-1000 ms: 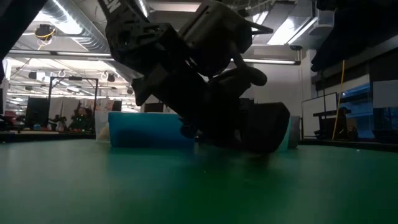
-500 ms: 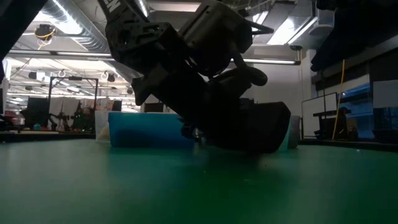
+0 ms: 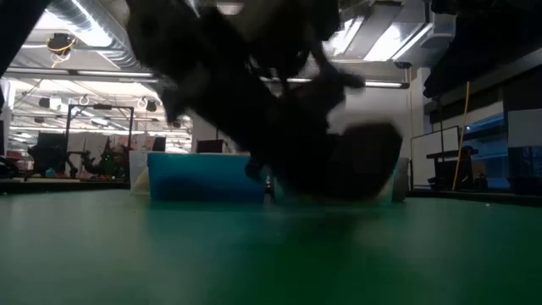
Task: Sort produce into baskets
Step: Put the garlic into the transparent bin
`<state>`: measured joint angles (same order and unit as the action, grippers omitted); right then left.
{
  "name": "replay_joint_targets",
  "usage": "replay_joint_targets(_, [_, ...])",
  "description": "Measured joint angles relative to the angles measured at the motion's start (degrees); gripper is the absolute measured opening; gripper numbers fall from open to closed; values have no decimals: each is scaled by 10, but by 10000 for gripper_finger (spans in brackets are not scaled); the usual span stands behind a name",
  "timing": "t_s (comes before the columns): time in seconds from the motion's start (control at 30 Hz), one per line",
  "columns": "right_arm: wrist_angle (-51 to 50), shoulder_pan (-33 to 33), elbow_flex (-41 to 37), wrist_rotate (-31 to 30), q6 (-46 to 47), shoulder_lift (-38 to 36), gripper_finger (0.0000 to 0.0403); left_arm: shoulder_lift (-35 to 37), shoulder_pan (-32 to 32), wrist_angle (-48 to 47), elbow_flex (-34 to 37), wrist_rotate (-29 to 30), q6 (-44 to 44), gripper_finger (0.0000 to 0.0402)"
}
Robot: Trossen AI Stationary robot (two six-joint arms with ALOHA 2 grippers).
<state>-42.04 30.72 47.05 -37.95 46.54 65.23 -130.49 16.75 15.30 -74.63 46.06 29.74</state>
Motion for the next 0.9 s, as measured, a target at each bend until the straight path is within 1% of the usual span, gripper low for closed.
replay_joint_targets(0.13, [1,0,0,0,-2,0,209,41,23,-2,0,-1,-25,17])
replay_joint_targets(0.27, [0,0,0,0,-3,0,209,98,40,-24,0,5,-77,20])
replay_joint_targets(0.33, [0,0,0,0,-3,0,209,141,47,-67,0,18,-102,17])
replay_joint_targets(0.5, [2,0,0,1,-3,0,209,269,48,-243,-1,91,-125,12])
replay_joint_targets(0.57, [3,0,0,1,-3,0,209,326,44,-310,-1,109,-139,15])
replay_joint_targets(0.73, [4,0,0,1,-3,0,209,467,10,-424,9,113,-146,17])
replay_joint_targets(0.9, [4,0,0,0,-4,0,209,574,-57,-502,64,114,-109,14])
